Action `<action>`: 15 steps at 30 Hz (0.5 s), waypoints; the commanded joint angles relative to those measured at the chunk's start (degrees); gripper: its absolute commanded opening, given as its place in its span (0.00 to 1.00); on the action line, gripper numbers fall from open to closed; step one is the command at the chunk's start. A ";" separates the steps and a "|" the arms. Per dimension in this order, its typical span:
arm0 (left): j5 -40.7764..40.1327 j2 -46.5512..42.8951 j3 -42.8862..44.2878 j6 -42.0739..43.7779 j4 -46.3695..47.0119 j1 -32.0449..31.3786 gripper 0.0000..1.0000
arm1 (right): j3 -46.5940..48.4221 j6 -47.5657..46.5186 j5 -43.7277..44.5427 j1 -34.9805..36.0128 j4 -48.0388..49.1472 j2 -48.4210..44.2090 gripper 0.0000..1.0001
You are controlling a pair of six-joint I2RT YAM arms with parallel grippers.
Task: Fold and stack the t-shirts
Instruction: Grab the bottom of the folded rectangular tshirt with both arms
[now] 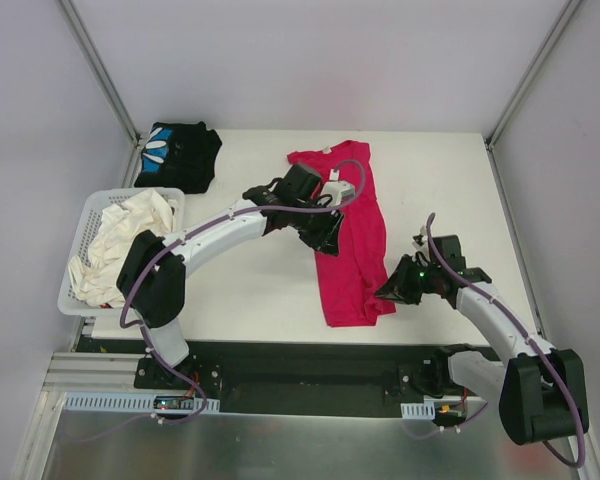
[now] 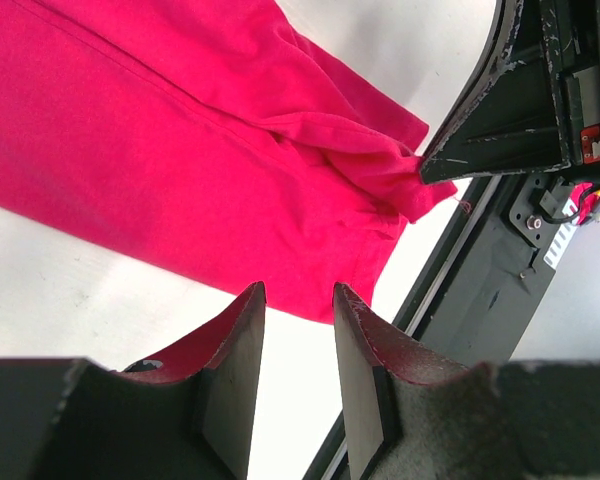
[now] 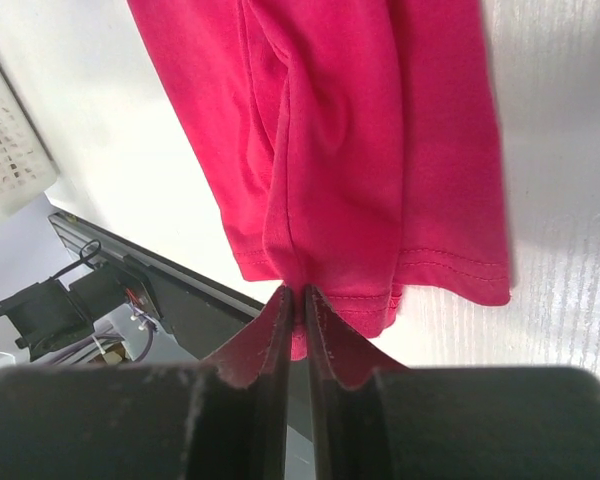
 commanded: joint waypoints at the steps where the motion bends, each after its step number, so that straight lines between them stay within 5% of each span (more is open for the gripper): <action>1: 0.82 0.58 1.78 -0.39 0.99 0.49 0.33 | 2.08 1.76 -1.30 1.64 1.49 0.54 0.13; 15: 1.18 1.73 2.57 -1.01 0.99 0.49 0.33 | 1.81 7.48 0.37 12.55 7.73 5.55 0.14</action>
